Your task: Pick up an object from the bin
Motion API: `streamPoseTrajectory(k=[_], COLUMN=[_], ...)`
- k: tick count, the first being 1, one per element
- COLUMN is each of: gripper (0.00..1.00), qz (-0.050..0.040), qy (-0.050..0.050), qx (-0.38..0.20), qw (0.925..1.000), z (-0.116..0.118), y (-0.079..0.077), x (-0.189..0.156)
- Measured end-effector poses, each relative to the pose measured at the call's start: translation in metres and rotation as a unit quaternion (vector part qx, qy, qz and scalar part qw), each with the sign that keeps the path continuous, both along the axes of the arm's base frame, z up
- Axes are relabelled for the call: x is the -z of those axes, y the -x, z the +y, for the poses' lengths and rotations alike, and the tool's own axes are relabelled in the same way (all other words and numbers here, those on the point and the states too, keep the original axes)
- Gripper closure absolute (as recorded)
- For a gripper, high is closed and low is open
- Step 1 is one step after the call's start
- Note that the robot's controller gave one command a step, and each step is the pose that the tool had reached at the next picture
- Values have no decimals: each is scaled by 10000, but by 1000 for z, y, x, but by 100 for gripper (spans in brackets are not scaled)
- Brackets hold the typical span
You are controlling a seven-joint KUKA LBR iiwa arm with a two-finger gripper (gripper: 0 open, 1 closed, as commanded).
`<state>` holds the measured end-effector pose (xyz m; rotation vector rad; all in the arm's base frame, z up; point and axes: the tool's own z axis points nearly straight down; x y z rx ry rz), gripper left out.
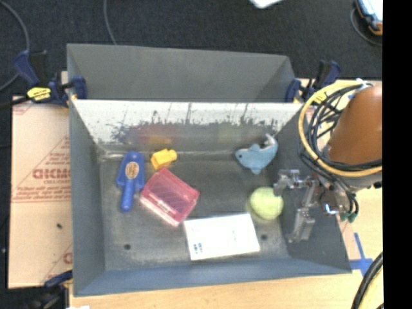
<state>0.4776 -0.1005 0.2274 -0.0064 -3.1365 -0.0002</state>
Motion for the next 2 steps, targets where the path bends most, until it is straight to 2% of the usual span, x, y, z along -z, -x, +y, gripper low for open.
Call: streamPoseTrajectory(k=[1, 2], gripper=[0, 0], qz=[-42, -36], qy=[8, 3], qx=[-27, -930], qw=[10000, 9957], z=[1, 97], y=[-2, 3], x=[-4, 124])
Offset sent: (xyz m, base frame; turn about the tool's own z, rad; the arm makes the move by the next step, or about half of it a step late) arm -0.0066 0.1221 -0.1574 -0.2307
